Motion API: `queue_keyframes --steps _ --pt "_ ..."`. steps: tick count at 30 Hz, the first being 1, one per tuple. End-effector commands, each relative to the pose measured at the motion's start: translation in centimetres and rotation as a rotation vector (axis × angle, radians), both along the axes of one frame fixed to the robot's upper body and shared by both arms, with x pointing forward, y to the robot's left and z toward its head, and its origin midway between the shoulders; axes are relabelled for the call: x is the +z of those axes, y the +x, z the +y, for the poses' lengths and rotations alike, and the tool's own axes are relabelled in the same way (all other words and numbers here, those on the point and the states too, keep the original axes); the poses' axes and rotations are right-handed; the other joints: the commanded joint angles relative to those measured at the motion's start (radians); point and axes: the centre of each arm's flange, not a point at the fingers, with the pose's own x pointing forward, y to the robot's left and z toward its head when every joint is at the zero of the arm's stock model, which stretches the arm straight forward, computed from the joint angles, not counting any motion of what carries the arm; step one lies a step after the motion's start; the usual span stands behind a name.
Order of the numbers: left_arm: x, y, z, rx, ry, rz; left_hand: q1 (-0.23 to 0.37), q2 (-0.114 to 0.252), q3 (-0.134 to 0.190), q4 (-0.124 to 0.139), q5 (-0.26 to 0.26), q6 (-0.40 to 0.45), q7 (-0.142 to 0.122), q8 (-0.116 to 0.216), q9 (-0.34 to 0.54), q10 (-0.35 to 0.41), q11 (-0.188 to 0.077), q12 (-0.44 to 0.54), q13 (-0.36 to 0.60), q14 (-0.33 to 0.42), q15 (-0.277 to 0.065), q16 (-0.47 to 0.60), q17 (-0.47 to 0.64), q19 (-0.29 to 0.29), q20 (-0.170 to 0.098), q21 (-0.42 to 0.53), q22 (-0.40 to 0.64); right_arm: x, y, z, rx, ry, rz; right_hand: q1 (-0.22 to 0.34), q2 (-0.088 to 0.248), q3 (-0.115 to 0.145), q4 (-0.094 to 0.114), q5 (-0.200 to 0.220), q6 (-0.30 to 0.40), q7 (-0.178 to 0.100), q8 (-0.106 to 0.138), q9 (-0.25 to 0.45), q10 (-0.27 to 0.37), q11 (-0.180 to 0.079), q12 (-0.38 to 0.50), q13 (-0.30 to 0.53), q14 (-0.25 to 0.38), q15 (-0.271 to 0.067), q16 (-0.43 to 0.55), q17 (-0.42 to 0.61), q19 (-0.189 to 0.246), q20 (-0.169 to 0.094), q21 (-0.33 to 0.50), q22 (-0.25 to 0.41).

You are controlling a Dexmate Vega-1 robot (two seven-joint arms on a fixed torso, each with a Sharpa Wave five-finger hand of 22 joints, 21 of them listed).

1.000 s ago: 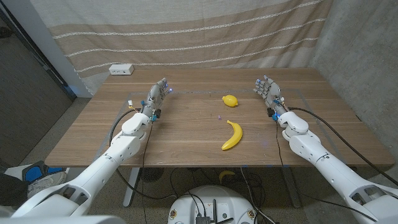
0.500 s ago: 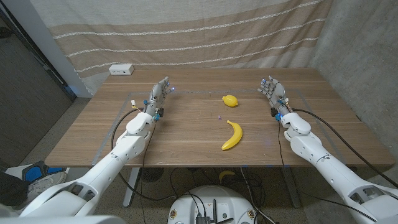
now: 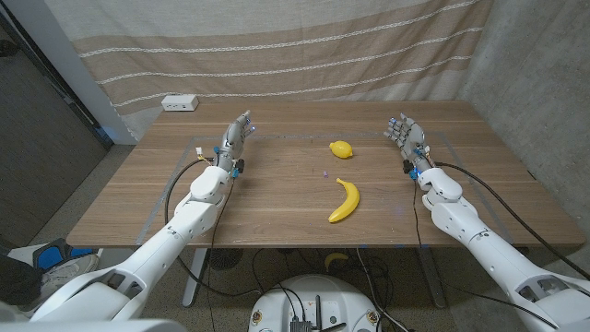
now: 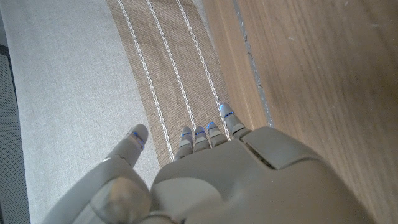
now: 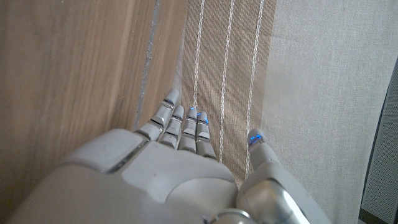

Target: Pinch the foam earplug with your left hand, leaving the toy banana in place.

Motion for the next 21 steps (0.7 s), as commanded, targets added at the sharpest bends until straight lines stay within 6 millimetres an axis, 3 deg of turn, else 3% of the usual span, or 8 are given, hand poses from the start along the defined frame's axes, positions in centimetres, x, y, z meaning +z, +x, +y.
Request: queue_keyframes --steps 1,2,4,8,21 --pt "2.0 -1.0 -0.7 0.134 0.174 -0.141 0.005 -0.014 -0.001 -0.023 -0.005 0.006 -0.020 0.003 0.001 0.001 -0.004 0.003 0.001 0.001 0.000 0.002 0.001 -0.034 0.003 -0.010 0.002 -0.9 -0.6 -0.3 -0.006 0.009 0.008 0.012 0.019 -0.005 -0.004 0.006 0.020 -0.001 -0.010 0.004 0.023 0.002 -0.005 0.004 0.033 0.017 0.003 -0.002 0.006 0.034 -0.009 0.005" --pt "2.1 -1.1 -0.8 0.141 0.185 -0.144 0.008 -0.015 -0.002 -0.032 -0.005 0.007 -0.022 0.003 0.001 0.001 -0.003 0.003 0.001 0.006 0.006 0.003 0.001 -0.019 0.011 -0.010 0.002 -1.0 -0.7 -0.3 -0.007 0.009 0.008 0.011 0.020 -0.008 -0.002 0.006 0.024 0.001 -0.013 0.004 0.032 0.002 -0.006 0.005 0.050 0.030 0.008 -0.002 0.013 0.050 -0.012 0.005" --pt "2.3 -1.2 -0.9 0.156 0.206 -0.153 0.010 -0.017 -0.004 -0.042 -0.006 0.012 -0.024 0.004 0.002 0.003 -0.004 0.004 0.001 0.011 0.014 0.005 0.001 -0.004 0.016 -0.011 0.002 -1.0 -0.7 -0.4 -0.007 0.010 0.007 0.011 0.020 -0.011 -0.002 0.006 0.032 0.005 -0.015 0.004 0.043 0.010 -0.006 0.005 0.059 0.030 0.010 -0.002 0.021 0.057 -0.014 0.006" --pt "2.8 -1.4 -1.2 0.189 0.254 -0.180 0.015 -0.018 -0.006 -0.062 -0.006 0.021 -0.027 0.004 0.002 0.016 -0.006 0.007 0.002 0.029 0.023 0.009 0.002 0.027 0.035 -0.013 0.003 -1.0 -0.9 -0.4 -0.010 0.008 0.003 0.011 0.019 -0.013 -0.003 0.007 0.039 0.008 -0.016 0.005 0.050 0.015 -0.007 0.006 0.067 0.035 0.012 -0.003 0.031 0.061 -0.014 0.006" --pt "4.3 -2.5 -2.3 0.269 0.421 -0.262 0.025 -0.007 -0.007 -0.086 -0.006 0.049 -0.023 0.009 0.002 0.040 -0.005 0.013 0.002 0.052 0.026 0.012 0.002 0.065 0.042 -0.018 0.005 -0.8 -1.2 -0.4 -0.017 0.008 -0.014 0.018 0.015 -0.015 -0.011 0.010 0.061 0.006 -0.019 0.005 0.066 0.014 -0.010 0.007 0.076 0.027 0.010 -0.006 0.040 0.060 -0.022 0.006"
